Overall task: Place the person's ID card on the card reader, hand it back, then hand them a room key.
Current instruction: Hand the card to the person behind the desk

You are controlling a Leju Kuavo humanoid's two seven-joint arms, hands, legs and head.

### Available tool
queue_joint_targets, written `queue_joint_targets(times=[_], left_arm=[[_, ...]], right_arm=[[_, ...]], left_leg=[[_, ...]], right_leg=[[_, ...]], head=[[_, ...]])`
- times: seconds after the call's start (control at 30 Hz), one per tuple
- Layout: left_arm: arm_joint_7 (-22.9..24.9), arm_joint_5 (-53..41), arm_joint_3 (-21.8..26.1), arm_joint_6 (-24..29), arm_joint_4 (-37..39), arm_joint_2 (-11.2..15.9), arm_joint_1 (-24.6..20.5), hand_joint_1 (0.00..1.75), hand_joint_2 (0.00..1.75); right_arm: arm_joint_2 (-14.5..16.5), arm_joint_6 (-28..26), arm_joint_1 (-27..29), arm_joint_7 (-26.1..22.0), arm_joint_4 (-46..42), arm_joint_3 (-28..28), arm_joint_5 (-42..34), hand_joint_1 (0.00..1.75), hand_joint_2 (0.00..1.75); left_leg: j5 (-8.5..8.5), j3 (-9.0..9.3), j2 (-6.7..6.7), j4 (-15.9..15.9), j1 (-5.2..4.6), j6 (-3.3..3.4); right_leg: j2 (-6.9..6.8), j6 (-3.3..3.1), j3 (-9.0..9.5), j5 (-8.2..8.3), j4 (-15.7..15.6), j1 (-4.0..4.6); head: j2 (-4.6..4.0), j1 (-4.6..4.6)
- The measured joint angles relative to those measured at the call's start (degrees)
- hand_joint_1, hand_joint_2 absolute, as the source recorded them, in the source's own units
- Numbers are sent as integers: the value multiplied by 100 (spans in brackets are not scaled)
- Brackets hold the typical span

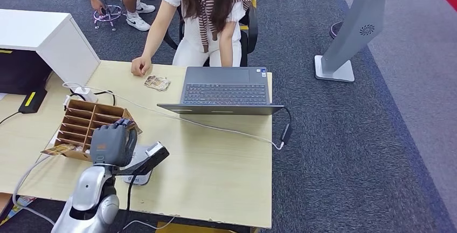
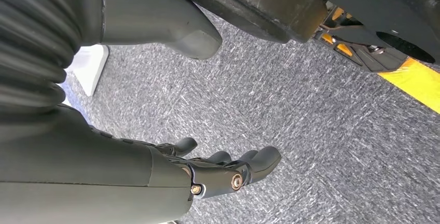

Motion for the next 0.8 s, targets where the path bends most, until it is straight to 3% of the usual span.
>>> queue_joint_targets(times=[0.1,0.2,0.37,0.57,0.8], left_arm=[[-192,42,0,457,-263,-5,-165,175,175],[-306,50,0,580,-459,-1,-477,175,175],[-278,-143,0,369,-378,76,-1303,175,175],[-106,-483,0,35,363,157,-2498,175,175],[-22,-664,0,-78,953,208,-3070,175,175]], right_arm=[[0,1,-1,-37,0,8,25,0,175],[0,16,-2,-49,0,38,93,0,175],[0,44,-9,-39,0,134,159,0,175],[0,136,-35,43,0,272,208,0,175],[0,155,-41,75,0,357,209,0,175]], left_leg=[[1,-1,-2,0,0,0],[4,-1,-2,0,0,-1],[17,-2,-3,0,0,0],[29,-5,0,0,1,-4],[31,-6,0,0,1,-5]], right_leg=[[-1,0,0,0,0,0],[-1,0,0,1,0,0],[-2,-3,-1,10,0,1],[1,-6,-5,27,1,1],[4,-5,-7,28,1,1]], head=[[0,-1],[0,1],[0,-1],[0,3],[0,6]])
